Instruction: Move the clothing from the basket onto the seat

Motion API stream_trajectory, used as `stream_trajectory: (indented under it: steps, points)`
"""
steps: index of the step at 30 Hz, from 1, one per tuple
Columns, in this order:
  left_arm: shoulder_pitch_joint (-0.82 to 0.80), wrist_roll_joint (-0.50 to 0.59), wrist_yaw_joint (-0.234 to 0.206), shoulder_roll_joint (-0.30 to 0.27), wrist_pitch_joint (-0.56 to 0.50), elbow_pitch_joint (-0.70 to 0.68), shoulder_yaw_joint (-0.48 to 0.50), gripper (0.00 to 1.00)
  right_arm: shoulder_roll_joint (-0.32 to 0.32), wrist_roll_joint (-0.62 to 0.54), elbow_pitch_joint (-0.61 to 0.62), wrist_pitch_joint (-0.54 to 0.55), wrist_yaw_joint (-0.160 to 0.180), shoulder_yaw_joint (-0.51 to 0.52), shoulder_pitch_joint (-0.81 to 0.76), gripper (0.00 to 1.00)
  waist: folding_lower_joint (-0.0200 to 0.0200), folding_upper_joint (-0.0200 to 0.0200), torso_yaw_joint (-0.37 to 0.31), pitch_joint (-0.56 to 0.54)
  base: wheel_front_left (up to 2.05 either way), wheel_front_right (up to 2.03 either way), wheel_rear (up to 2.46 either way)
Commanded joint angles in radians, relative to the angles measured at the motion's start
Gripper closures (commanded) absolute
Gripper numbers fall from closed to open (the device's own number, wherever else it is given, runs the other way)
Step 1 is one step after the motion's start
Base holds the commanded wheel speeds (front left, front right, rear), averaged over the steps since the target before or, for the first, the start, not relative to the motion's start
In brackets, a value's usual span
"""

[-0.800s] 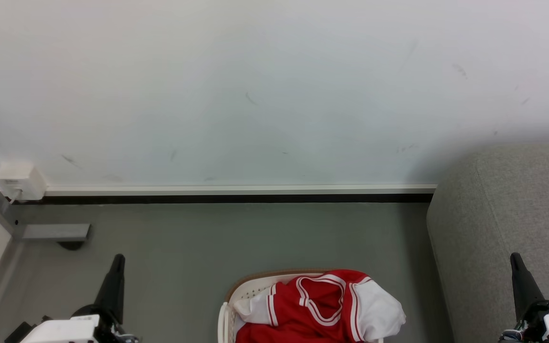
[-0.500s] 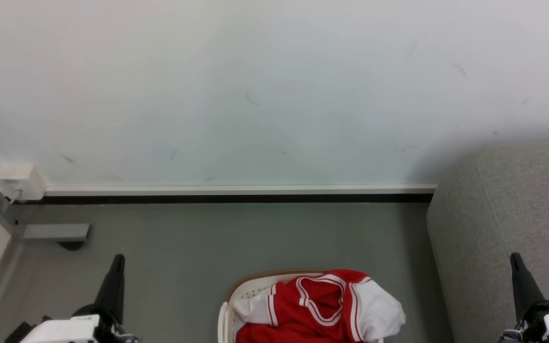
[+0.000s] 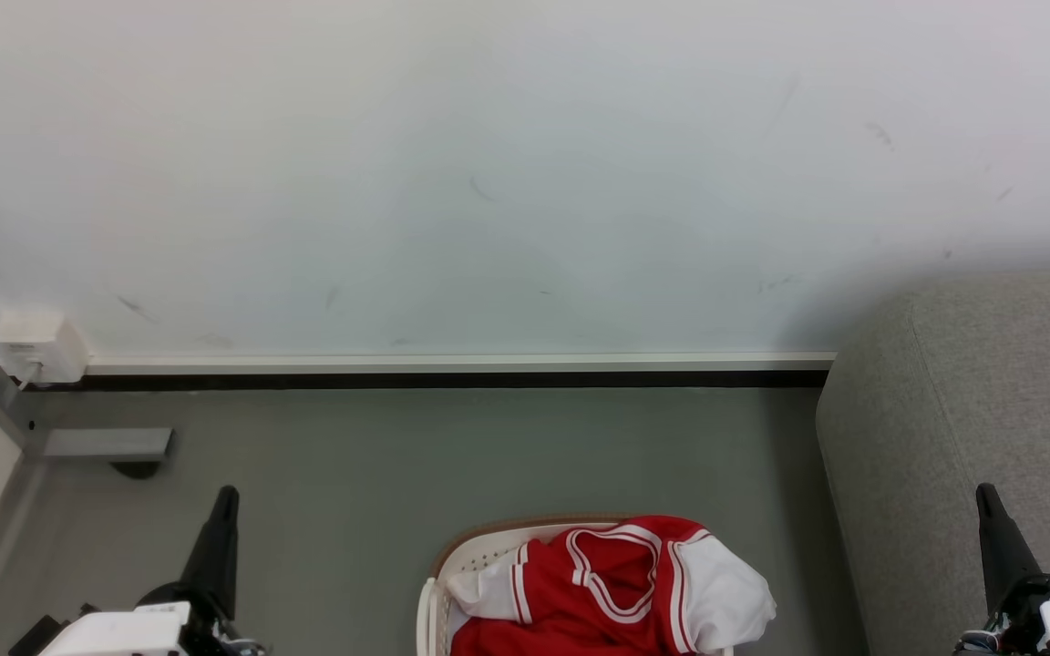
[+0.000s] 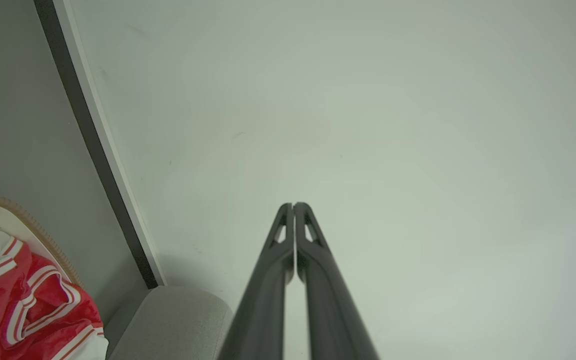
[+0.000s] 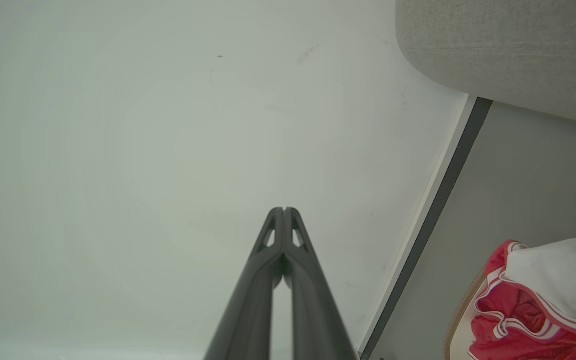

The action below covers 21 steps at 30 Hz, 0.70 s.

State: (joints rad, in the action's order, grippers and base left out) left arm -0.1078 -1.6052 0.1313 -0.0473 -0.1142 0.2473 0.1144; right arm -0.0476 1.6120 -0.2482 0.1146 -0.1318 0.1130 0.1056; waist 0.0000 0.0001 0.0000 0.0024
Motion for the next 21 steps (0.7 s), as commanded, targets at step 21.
stream_trajectory:
  steps: [21]
  points:
    - [-0.008, -0.014, 0.001, -0.008, -0.003, -0.003, 0.001, 1.00, -0.007, 0.000, 0.006, 0.002, 0.003, 0.004, 0.014, 1.00, 0.0000, -0.0001, 0.000, 0.000, 0.00, 0.00, 0.00]
